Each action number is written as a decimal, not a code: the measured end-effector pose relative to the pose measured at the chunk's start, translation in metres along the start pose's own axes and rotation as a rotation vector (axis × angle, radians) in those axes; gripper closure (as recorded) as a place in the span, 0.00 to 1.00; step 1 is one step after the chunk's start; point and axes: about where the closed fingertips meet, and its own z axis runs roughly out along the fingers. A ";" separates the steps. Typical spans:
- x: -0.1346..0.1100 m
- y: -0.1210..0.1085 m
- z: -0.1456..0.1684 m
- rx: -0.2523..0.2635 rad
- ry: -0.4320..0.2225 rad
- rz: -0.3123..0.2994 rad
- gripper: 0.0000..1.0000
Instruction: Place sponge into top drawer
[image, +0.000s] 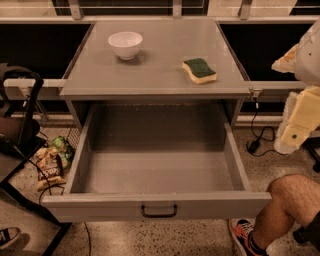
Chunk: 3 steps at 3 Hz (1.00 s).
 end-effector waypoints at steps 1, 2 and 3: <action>0.000 -0.003 0.001 0.007 -0.006 0.004 0.00; 0.006 -0.026 0.006 0.064 -0.056 0.043 0.00; 0.014 -0.075 0.019 0.134 -0.179 0.159 0.00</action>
Offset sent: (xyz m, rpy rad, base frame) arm 0.0519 -0.0257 -0.0050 0.1044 -0.1287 -0.0816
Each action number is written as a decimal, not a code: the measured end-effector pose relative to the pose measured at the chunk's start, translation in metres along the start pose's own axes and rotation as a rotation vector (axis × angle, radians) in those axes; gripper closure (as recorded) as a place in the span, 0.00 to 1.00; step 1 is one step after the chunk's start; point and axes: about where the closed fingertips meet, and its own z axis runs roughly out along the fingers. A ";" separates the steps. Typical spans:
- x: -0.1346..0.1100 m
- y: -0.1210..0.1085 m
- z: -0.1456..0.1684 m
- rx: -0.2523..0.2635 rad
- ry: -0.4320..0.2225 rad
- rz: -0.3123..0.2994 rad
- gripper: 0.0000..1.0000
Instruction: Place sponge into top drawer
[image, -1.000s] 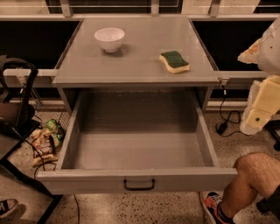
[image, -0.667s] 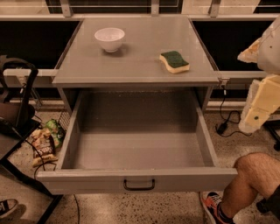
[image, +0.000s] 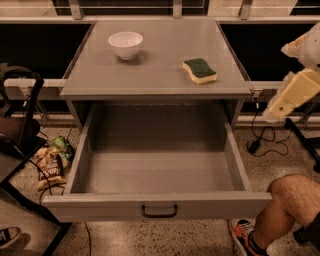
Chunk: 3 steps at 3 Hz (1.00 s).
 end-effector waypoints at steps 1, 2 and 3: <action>0.000 -0.047 0.031 0.058 -0.175 0.162 0.00; -0.017 -0.086 0.057 0.113 -0.341 0.272 0.00; -0.036 -0.113 0.079 0.189 -0.475 0.335 0.00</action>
Offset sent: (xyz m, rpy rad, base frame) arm 0.1879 -0.0224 0.0084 0.6249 -0.4228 -0.2978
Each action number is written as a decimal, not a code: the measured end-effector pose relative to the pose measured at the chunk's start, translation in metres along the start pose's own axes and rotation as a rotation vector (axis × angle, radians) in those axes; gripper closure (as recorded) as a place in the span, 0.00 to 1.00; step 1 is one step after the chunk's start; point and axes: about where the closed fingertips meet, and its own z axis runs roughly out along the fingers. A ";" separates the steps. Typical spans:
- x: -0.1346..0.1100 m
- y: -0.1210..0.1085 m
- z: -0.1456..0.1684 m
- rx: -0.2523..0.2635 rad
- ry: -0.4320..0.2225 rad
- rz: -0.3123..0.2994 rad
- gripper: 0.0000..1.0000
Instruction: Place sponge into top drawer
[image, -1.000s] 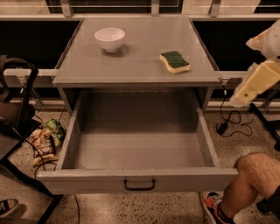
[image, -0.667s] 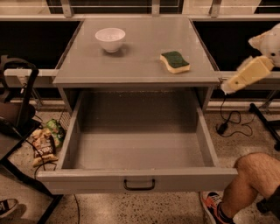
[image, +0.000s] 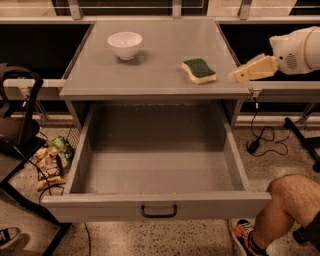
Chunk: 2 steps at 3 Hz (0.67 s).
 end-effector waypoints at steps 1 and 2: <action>-0.020 -0.019 0.028 0.084 -0.091 0.017 0.00; -0.048 -0.038 0.071 0.141 -0.120 0.012 0.00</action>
Offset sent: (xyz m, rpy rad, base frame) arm 0.1282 0.0449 0.0231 0.0342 -0.1880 -0.1345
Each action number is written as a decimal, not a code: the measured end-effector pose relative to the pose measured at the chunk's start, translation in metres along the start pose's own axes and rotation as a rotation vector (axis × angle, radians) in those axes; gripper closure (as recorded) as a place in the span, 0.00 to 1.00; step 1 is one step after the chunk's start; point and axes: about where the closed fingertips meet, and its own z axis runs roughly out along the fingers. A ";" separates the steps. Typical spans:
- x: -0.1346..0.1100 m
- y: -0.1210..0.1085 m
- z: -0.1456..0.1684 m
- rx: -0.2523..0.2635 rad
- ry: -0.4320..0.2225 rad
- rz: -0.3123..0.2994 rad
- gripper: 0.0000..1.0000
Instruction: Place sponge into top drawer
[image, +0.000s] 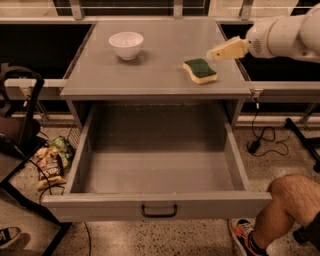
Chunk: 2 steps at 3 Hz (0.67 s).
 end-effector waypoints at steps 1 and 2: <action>-0.013 0.003 0.039 -0.025 0.014 -0.012 0.00; -0.003 0.017 0.071 -0.083 0.061 0.018 0.00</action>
Offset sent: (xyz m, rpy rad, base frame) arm 0.0696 0.0636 -0.0539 0.0120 0.1857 0.0797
